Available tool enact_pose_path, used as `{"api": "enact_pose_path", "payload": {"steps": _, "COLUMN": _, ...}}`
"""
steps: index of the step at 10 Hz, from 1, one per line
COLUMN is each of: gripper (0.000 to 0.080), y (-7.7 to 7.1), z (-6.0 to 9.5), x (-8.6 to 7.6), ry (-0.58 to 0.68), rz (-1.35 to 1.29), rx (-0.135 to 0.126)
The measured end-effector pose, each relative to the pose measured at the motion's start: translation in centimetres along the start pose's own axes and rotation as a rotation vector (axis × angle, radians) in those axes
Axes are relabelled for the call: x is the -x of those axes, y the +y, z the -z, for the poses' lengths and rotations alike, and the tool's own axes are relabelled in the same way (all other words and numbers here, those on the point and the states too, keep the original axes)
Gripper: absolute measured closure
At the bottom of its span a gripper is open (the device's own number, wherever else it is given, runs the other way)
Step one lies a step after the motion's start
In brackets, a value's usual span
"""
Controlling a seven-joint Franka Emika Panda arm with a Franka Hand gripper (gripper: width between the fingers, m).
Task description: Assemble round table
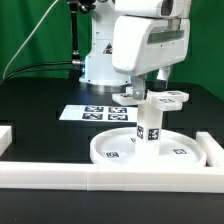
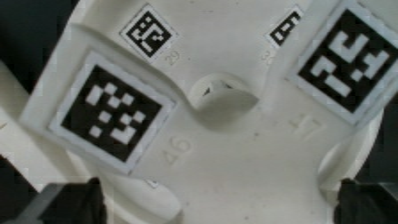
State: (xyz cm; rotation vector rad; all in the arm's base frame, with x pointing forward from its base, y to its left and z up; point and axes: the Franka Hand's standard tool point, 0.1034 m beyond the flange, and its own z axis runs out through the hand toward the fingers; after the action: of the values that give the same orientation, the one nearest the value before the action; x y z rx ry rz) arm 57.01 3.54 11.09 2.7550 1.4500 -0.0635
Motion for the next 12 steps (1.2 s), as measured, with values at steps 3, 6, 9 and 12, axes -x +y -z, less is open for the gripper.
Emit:
{"api": "enact_pose_path", "payload": {"steps": 3, "gripper": 0.015, "y": 0.1, "z": 0.0, "x": 0.2, "ry": -0.001, "rz": -0.011, "rx": -0.001}}
{"api": "enact_pose_path", "payload": {"steps": 6, "gripper": 0.015, "y": 0.1, "z": 0.0, "x": 0.2, "ry": -0.002, "rz": -0.013, "rx": -0.002}}
{"api": "enact_pose_path", "payload": {"steps": 9, "gripper": 0.015, "y": -0.1, "z": 0.3, "x": -0.2, "ry": 0.0, "rz": 0.015, "rx": 0.004}}
{"api": "enact_pose_path", "payload": {"steps": 12, "gripper": 0.015, "y": -0.5, "z": 0.4, "x": -0.8, "ry": -0.004, "rz": 0.045, "rx": 0.01}}
